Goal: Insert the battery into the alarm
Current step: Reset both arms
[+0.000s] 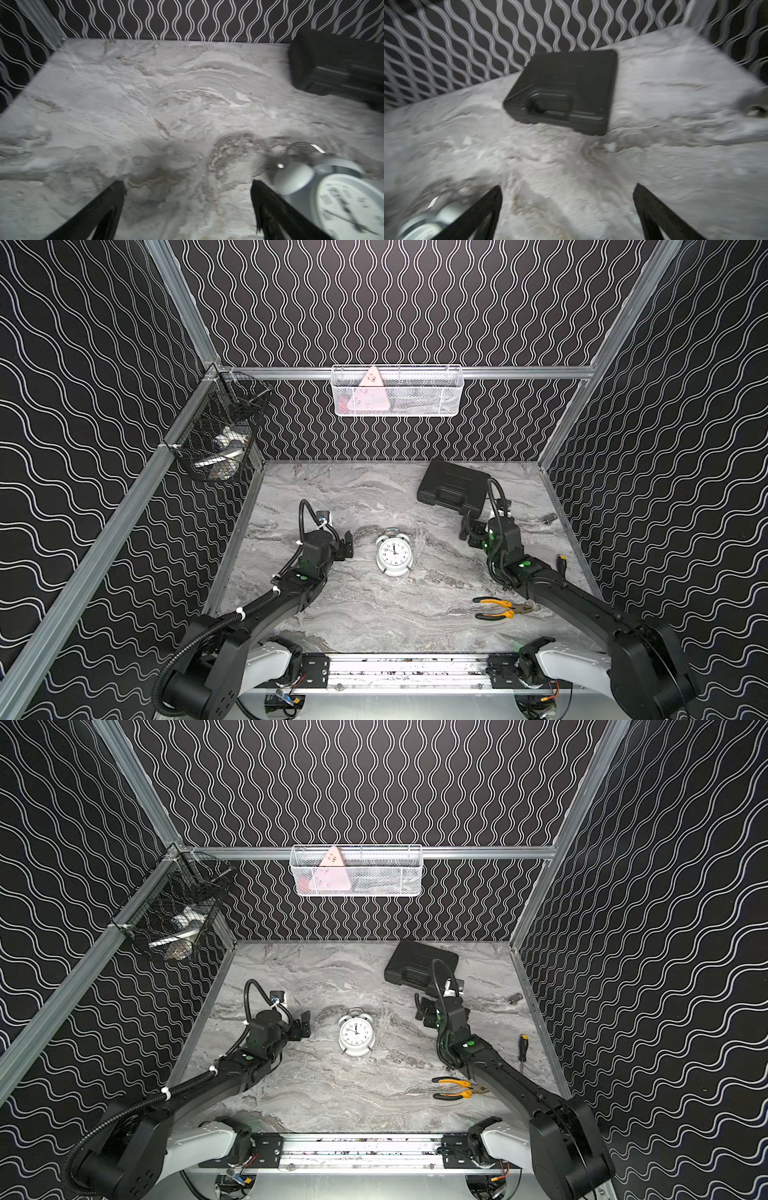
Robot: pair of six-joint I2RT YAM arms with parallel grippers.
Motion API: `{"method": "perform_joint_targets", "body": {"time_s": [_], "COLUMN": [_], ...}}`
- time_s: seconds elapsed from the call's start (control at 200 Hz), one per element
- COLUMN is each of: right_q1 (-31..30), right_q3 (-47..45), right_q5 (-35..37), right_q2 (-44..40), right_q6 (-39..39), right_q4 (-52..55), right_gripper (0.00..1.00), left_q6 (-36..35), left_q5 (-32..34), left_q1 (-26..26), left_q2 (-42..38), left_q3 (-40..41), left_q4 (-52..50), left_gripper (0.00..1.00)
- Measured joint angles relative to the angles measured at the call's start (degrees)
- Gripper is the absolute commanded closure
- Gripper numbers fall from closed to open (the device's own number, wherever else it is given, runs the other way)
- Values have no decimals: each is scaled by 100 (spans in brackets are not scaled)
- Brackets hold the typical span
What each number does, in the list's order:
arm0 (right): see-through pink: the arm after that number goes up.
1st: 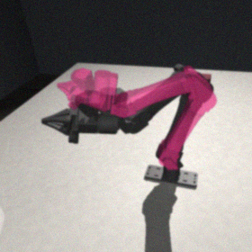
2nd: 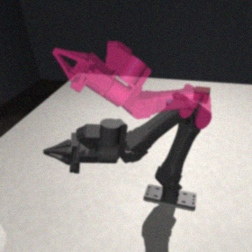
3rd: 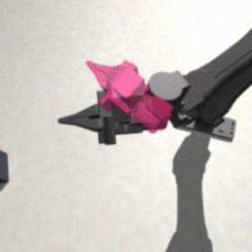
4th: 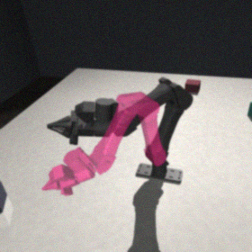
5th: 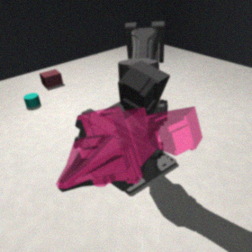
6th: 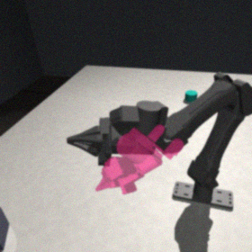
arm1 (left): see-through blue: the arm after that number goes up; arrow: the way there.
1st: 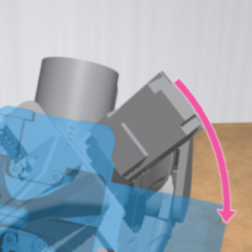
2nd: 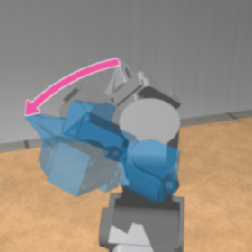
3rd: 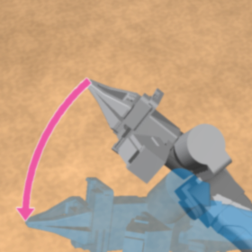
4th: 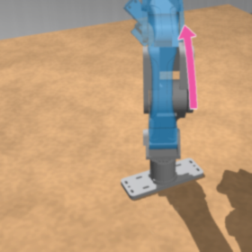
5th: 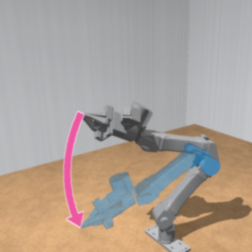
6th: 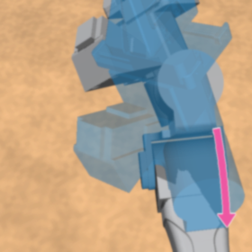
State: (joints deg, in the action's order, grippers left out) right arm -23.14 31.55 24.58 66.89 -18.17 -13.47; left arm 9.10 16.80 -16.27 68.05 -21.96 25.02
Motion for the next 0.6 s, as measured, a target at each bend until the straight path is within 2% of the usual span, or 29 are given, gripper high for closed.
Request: {"method": "perform_joint_targets", "body": {"time_s": [0.13,0.29,0.425,0.545,0.6], "right_q1": [466,986,1488,1834,1952], "right_q3": [-765,-1460,-1513,-1541,-1537], "right_q5": [686,1029,1016,684,376], "right_q2": [81,627,1261,2068,2341], "right_q6": [597,903,984,1027,1073], "right_q4": [-1091,-2452,-3340,-4144,-4367], "right_gripper": [0,0,0,0,0], "left_q6": [-452,-595,-608,-599,-601], "left_q5": [20,-474,-828,-1130,-1231], "left_q1": [566,1217,1513,1648,1672], "left_q2": [409,1119,1740,2487,2583], "left_q3": [389,704,708,675,649], "left_q4": [833,1958,2975,3591,3628], "left_gripper": [1,1,1,1,1]}}
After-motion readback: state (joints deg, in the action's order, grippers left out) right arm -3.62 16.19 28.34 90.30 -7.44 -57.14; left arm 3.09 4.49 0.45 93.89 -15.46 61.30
